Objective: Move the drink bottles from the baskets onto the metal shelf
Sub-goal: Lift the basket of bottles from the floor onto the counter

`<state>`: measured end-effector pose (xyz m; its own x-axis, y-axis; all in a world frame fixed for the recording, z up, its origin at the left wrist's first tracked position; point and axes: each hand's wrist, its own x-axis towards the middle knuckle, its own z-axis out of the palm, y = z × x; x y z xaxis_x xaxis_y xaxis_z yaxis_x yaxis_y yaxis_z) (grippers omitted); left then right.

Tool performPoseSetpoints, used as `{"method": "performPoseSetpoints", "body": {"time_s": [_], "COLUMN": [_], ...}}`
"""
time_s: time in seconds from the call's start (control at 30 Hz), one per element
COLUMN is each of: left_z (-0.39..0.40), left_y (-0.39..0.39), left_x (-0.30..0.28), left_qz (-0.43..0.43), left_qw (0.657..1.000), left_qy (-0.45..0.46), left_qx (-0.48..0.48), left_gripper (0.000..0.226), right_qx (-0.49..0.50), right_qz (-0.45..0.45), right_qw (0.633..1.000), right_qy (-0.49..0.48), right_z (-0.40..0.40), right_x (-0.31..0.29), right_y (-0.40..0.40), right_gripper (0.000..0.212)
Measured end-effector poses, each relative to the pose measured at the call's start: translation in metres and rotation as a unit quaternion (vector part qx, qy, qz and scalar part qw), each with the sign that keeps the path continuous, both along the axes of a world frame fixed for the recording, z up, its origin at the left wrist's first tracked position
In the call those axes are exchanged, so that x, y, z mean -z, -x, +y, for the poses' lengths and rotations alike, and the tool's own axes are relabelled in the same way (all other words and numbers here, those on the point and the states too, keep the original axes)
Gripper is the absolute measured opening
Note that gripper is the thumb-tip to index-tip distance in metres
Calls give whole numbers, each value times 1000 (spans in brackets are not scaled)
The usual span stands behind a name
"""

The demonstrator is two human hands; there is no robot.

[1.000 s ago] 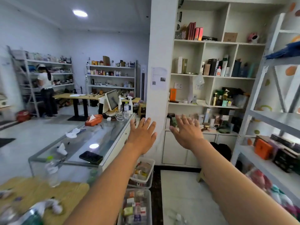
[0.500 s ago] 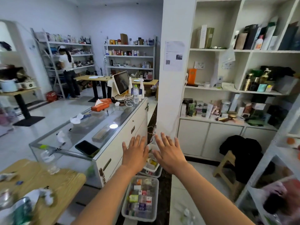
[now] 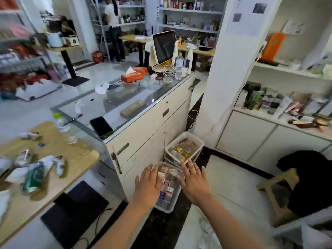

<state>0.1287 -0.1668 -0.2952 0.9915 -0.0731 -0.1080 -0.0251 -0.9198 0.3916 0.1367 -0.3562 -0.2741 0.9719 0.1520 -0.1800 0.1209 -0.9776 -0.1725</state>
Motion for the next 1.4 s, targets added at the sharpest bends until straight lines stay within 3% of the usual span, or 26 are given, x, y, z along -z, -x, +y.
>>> {"method": "performPoseSetpoints", "body": {"time_s": [0.13, 0.3, 0.47, 0.63, 0.7, 1.0, 1.2, 1.4], "left_z": [-11, -32, -47, -72, -82, -120, -153, -201], "left_y": [-19, -60, -113, -167, -185, -223, -256, -296], "left_x": [25, 47, 79, 111, 120, 147, 210, 323], "left_qz": [7, 6, 2, 40, 53, 82, 91, 127], "left_qw": [999, 997, 987, 966, 966, 912, 882, 834], "left_qy": [12, 51, 91, 137, 135, 213, 199, 208], "left_qx": [-29, -66, -132, -218, -215, -340, -417, -496], "left_gripper": [56, 51, 71, 72, 75, 58, 52, 54], "right_qx": [-24, -52, -92, -132, -124, -156, -220, -244], "right_qz": [25, 28, 55, 94, 94, 144, 219, 292], "right_qw": [999, 998, 994, 987, 988, 977, 950, 919], "right_qy": [-2, -1, 3, 9, -3, -11, -31, -98], "right_z": [-9, -22, -31, -46, -54, -83, -100, -121], "right_x": [24, 46, 60, 79, 87, 135, 213, 344], "right_y": [-31, -90, -162, -221, -243, -314, -377, -432], "right_gripper": [88, 62, 64, 73, 66, 60, 60, 62]}}
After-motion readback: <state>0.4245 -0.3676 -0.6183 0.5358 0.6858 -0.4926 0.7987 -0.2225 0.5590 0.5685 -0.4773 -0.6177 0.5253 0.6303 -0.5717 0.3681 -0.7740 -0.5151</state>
